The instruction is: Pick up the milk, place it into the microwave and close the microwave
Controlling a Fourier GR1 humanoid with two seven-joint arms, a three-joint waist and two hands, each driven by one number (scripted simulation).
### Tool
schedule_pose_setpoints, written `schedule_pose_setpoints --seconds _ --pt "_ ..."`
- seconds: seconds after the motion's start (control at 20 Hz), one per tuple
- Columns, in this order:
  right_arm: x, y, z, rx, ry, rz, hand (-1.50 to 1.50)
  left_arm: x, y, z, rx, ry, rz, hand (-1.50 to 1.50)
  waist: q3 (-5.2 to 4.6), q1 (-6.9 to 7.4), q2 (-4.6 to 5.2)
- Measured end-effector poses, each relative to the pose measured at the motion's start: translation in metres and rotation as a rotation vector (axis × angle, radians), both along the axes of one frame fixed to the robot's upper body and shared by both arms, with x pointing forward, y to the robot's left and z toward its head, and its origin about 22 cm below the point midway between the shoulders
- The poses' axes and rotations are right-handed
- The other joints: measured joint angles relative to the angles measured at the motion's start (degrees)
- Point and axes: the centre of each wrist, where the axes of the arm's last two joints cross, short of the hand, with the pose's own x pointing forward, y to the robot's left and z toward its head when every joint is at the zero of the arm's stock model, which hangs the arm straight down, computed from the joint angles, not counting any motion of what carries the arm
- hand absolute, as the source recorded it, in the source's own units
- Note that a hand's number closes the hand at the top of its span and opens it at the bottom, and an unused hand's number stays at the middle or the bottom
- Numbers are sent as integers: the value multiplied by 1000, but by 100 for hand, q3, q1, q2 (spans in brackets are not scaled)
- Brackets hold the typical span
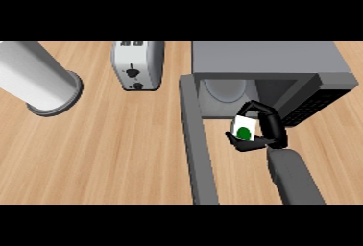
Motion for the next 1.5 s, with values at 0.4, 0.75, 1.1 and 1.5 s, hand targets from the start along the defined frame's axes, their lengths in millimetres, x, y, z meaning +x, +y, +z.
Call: schedule_pose_setpoints --seconds 0.4,0.75,1.1,1.5 --pt "35 36 47 -97 -29 -59 150 -2 0 -4 -14 -24 -11 -150 2 57 18" --pt "75 53 68 -244 -2 -142 150 -2 6 -2 -18 -37 -31 -150 32 166 94" --pt "96 53 73 -344 -11 -228 150 4 9 0 -14 -58 -59 -150 32 291 138" --pt "108 41 83 -418 -49 -359 150 14 10 2 -20 -73 -81 -150 54 435 261"
